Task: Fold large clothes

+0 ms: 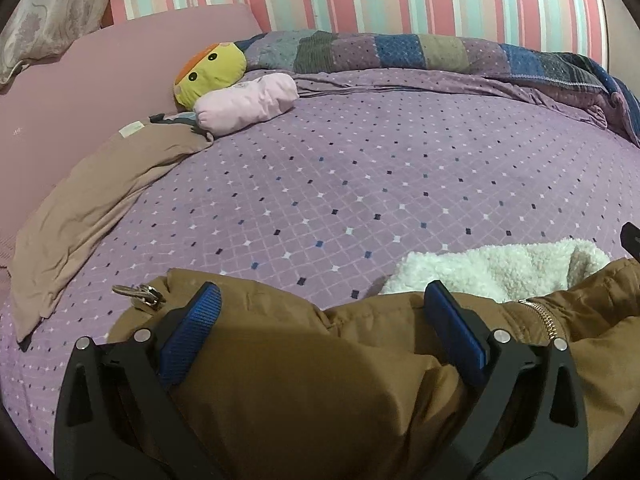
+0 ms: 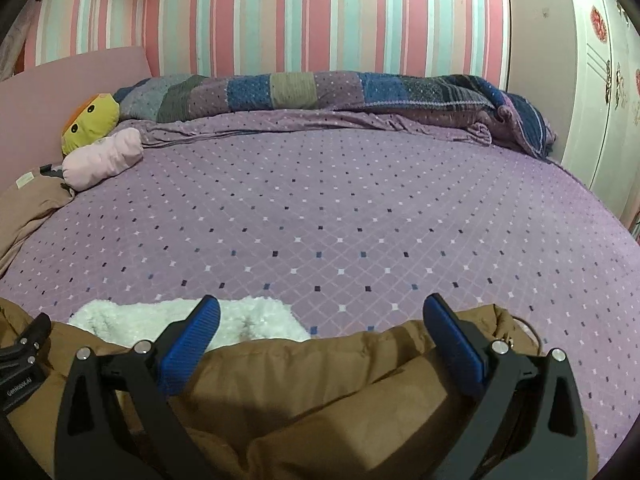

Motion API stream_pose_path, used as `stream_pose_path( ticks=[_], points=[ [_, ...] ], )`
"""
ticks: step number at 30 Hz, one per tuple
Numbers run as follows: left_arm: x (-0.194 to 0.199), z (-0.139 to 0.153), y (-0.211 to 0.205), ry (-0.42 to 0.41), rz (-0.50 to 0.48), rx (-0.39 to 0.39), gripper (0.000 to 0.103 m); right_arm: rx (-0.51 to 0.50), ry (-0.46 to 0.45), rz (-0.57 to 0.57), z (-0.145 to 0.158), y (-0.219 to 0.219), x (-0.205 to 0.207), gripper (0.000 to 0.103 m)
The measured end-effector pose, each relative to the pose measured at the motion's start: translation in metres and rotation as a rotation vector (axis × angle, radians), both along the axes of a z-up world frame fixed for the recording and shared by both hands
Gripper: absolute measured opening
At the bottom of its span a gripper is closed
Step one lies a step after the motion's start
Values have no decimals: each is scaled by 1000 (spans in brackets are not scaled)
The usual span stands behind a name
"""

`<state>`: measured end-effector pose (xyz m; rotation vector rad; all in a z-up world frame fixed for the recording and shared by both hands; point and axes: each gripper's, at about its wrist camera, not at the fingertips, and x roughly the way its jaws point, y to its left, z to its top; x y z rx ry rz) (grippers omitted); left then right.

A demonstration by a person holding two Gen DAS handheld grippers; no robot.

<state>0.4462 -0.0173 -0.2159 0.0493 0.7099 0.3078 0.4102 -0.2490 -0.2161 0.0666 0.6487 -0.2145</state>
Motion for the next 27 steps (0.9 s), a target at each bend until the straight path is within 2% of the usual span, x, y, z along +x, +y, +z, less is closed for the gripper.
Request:
stream_pose_path(
  ticks=[6,10,21,27],
  points=[
    [1,-8,3,-3,0,-18,100,1,14,9,-14,1,7,101],
    [2,-13,8,-3,-3,-57,100,19,28,15,-21,-1,11,101],
    [4,-23,13,-13,-8,-97,100,79,43,38,-35,-7,18,101],
    [2,-25,15,-32,-9,-114,100,101,10,46,-37,-8,16,101]
  ],
)
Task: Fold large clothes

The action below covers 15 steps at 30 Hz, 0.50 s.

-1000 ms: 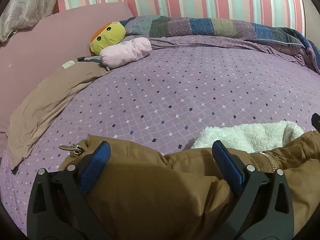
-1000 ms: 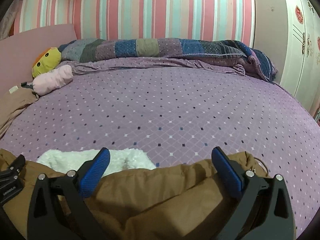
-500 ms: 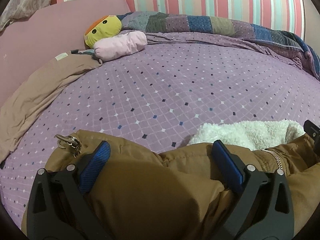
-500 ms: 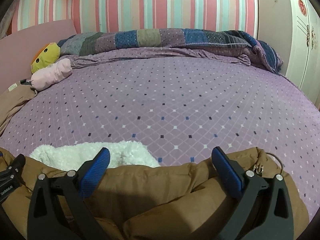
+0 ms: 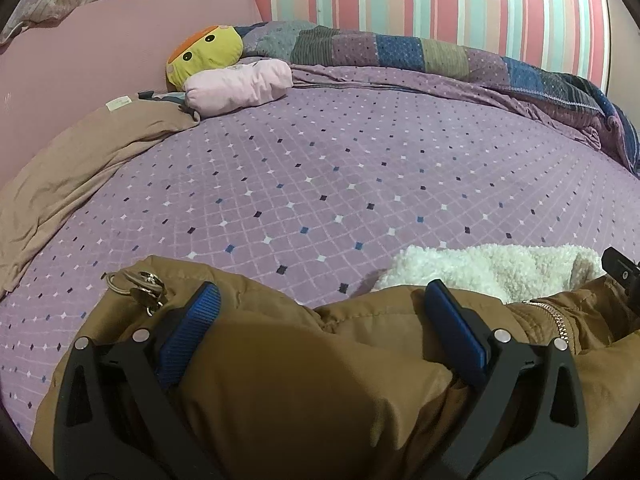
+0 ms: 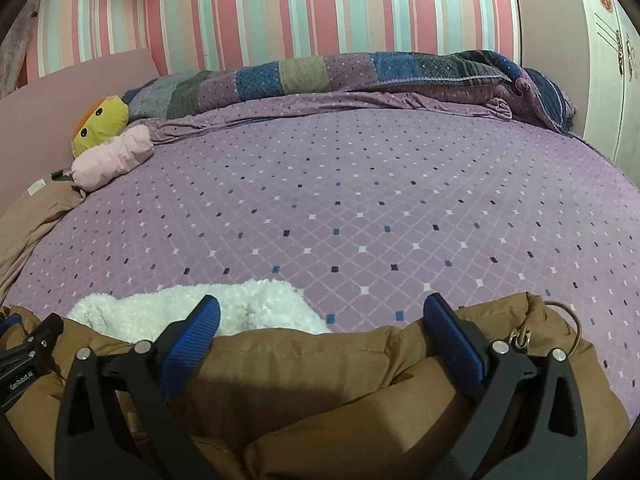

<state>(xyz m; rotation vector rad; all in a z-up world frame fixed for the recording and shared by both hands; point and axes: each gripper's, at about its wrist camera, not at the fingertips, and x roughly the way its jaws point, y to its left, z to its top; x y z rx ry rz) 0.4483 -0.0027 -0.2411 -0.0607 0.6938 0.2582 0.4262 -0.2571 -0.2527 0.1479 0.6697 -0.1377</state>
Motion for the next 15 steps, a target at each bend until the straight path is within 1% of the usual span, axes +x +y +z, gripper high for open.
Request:
stream_pose_path(
  ticks=[6,15],
  points=[
    [0,-1,2,-9,-3,-18,100,24,-5,10,-2,-2,0,102],
    [1,-3,3,-11,-5,-26,100,26,-6,11,-2,-2,1,102]
  ],
)
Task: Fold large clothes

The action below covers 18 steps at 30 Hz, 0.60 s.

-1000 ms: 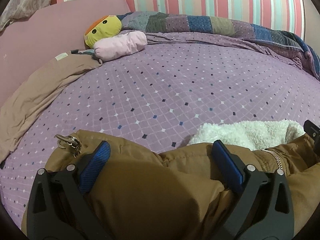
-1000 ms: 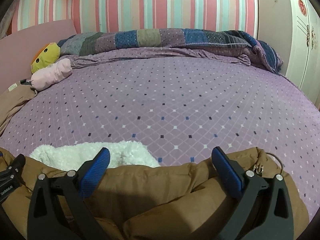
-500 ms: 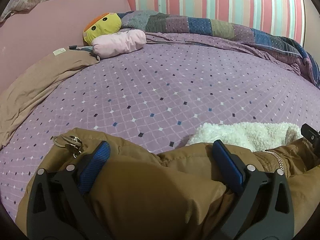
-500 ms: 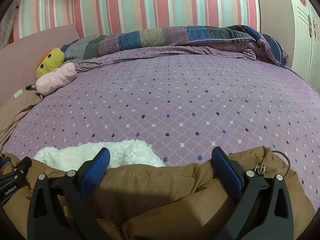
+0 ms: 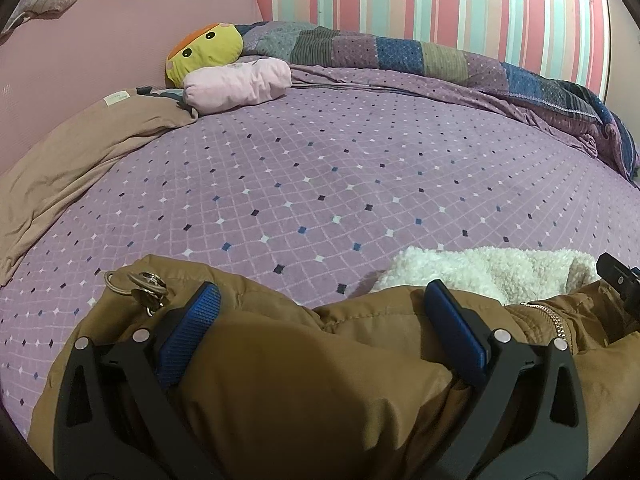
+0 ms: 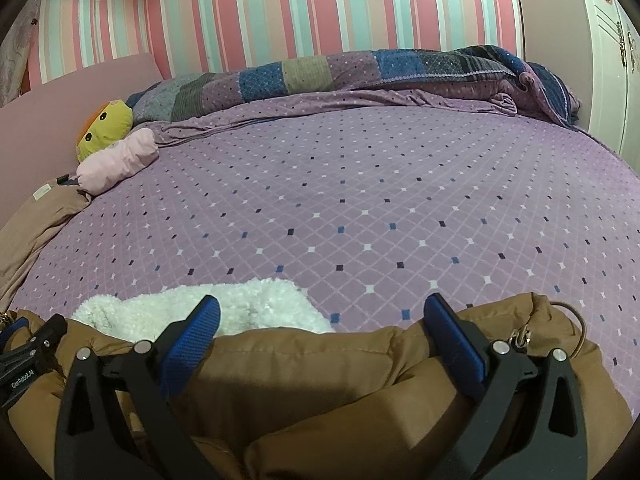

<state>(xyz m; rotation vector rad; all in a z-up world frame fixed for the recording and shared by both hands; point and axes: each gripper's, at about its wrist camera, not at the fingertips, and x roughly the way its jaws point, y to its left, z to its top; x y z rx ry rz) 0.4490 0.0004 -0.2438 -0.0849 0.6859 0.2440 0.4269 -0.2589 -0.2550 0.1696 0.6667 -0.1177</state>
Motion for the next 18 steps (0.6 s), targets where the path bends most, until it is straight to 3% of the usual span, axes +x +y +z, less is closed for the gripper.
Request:
stream_pose_path(
  ticks=[18],
  points=[
    [2,1,-2,17,-3,-8,100,-7,12,1,-2,4,1,102]
  ],
)
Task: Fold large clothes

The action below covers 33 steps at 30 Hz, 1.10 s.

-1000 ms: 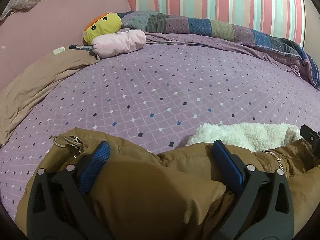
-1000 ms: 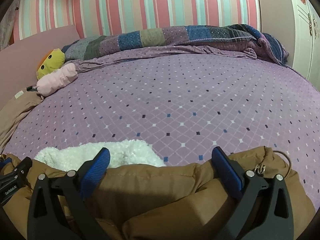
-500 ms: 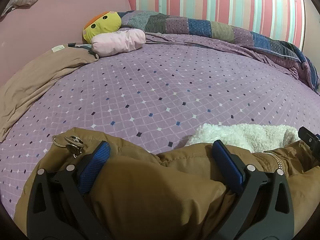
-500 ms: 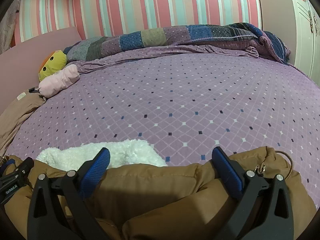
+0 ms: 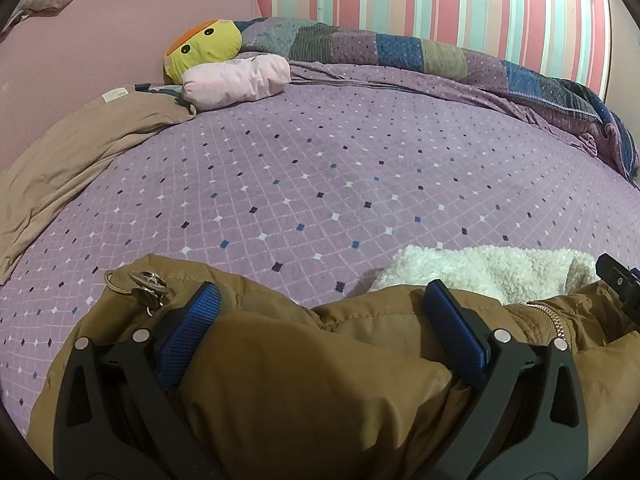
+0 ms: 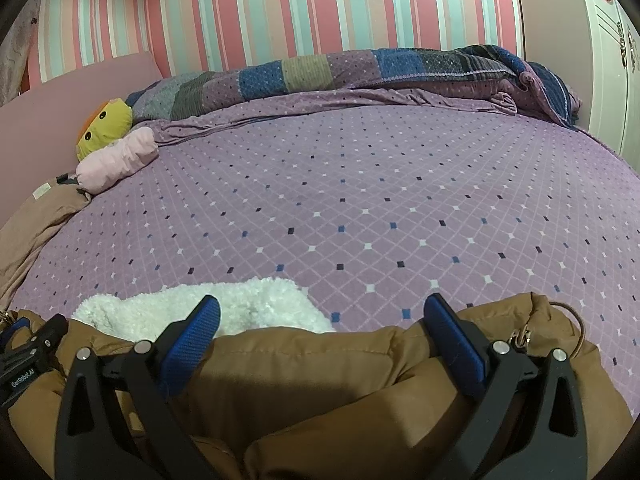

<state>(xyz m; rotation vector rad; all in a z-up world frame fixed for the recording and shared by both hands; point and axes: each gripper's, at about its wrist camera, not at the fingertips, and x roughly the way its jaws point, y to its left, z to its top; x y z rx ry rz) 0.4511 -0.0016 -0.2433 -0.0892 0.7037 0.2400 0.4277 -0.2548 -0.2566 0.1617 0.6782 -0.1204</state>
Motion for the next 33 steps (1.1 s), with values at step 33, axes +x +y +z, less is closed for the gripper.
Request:
stream_pose_path(
  ticks=[33],
  points=[
    [-202,68,44,122,-140,67,100,-319,137,96,77,-38,-251,101]
  ],
)
